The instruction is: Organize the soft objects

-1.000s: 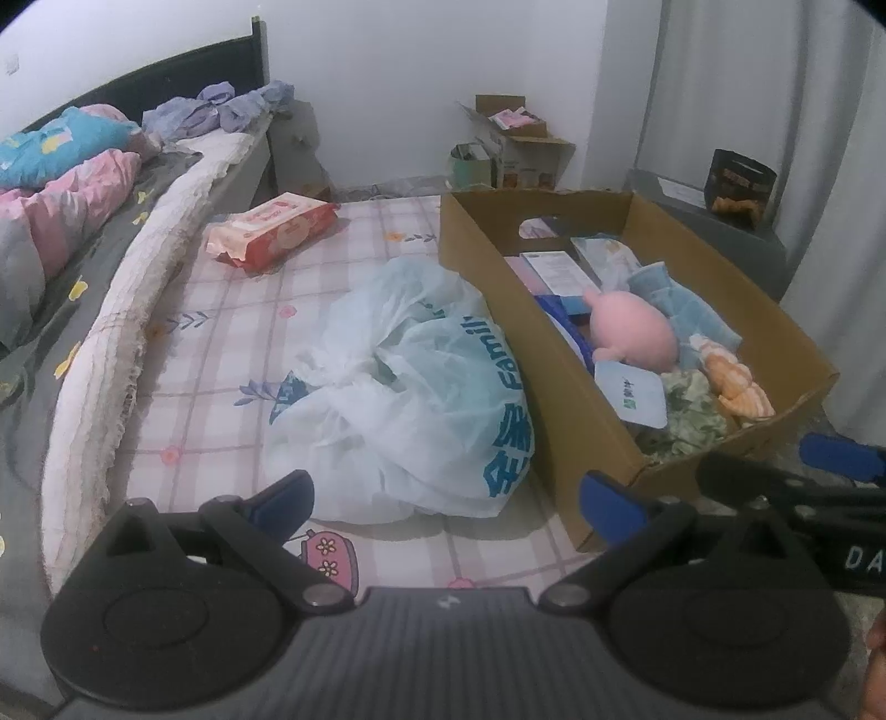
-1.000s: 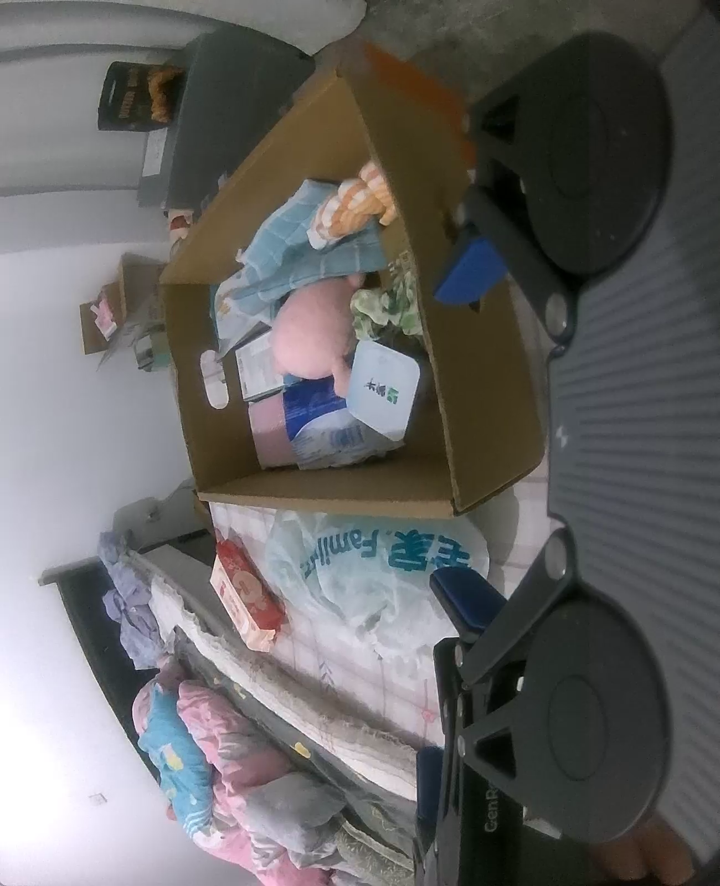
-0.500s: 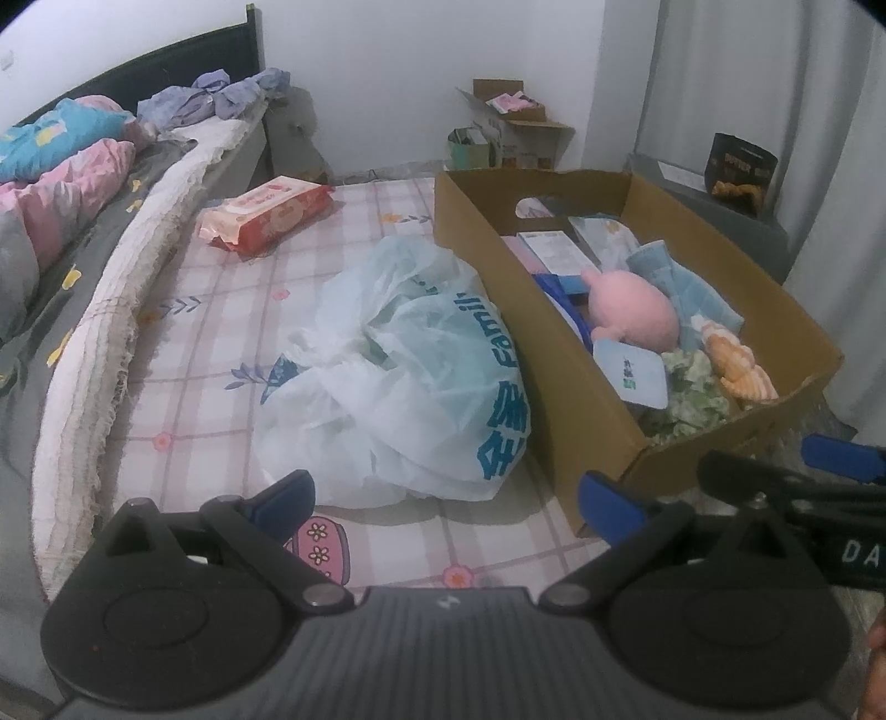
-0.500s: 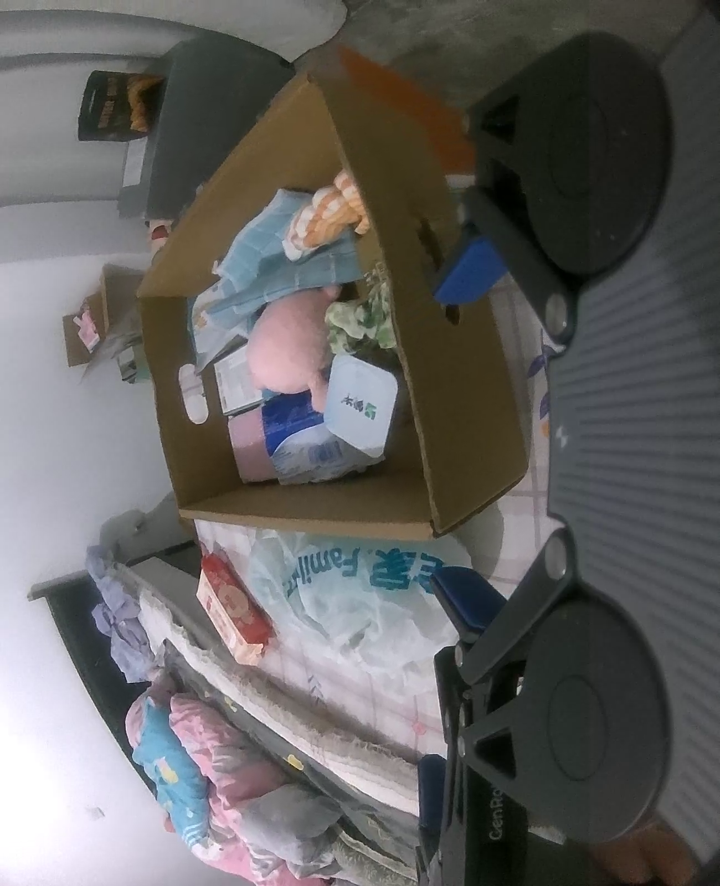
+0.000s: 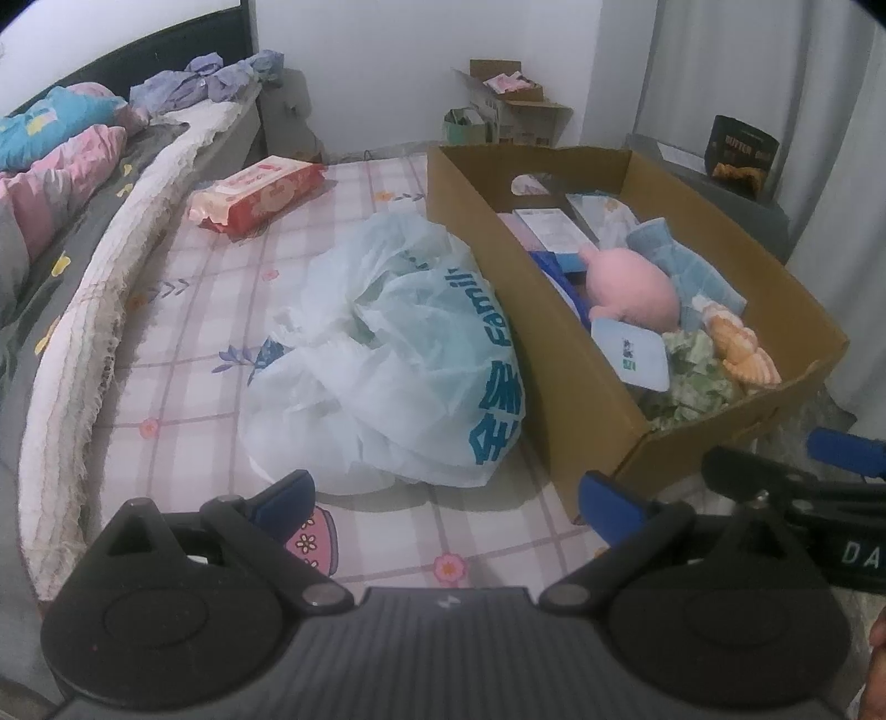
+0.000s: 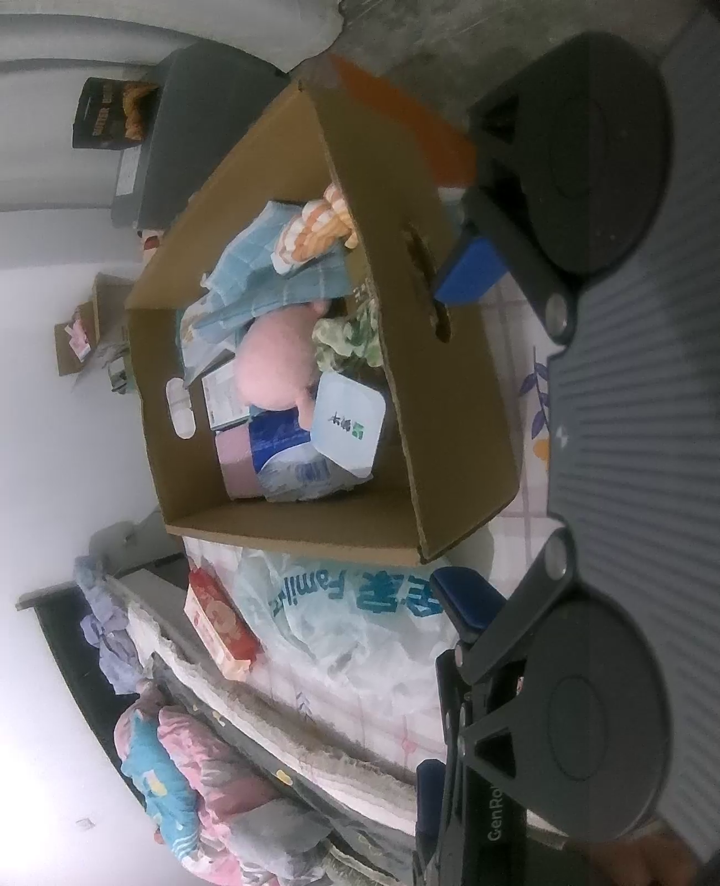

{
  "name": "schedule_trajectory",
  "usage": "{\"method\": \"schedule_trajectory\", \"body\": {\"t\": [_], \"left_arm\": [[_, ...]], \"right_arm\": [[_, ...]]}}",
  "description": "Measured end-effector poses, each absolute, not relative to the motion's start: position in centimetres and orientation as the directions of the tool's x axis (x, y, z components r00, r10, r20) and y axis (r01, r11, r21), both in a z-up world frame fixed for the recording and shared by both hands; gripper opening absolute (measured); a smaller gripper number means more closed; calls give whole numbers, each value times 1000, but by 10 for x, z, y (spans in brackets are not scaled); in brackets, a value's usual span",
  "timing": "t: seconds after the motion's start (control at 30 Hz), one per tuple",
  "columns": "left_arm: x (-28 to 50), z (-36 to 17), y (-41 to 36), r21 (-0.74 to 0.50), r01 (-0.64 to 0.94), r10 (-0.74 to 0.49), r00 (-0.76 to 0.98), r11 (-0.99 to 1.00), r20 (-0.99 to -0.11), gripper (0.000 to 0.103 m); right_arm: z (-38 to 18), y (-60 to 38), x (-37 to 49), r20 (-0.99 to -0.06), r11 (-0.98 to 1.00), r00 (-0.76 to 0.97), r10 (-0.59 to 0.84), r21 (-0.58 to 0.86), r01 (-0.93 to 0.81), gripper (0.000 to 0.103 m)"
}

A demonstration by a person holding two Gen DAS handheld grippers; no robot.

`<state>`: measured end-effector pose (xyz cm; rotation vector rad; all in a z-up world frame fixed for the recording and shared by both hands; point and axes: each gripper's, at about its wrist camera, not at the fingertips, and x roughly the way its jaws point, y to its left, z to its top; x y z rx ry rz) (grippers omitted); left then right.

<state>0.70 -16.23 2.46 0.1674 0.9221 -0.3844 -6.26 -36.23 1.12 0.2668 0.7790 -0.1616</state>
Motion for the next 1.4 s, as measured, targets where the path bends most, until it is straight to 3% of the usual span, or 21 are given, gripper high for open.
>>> {"method": "schedule_trajectory", "body": {"t": [1.4], "left_arm": [[9,23,-164,-31,372,-238,527,928,-816,102]], "right_arm": [[6,-366,-59,-716,953,697,-27,192,233,102]]}}
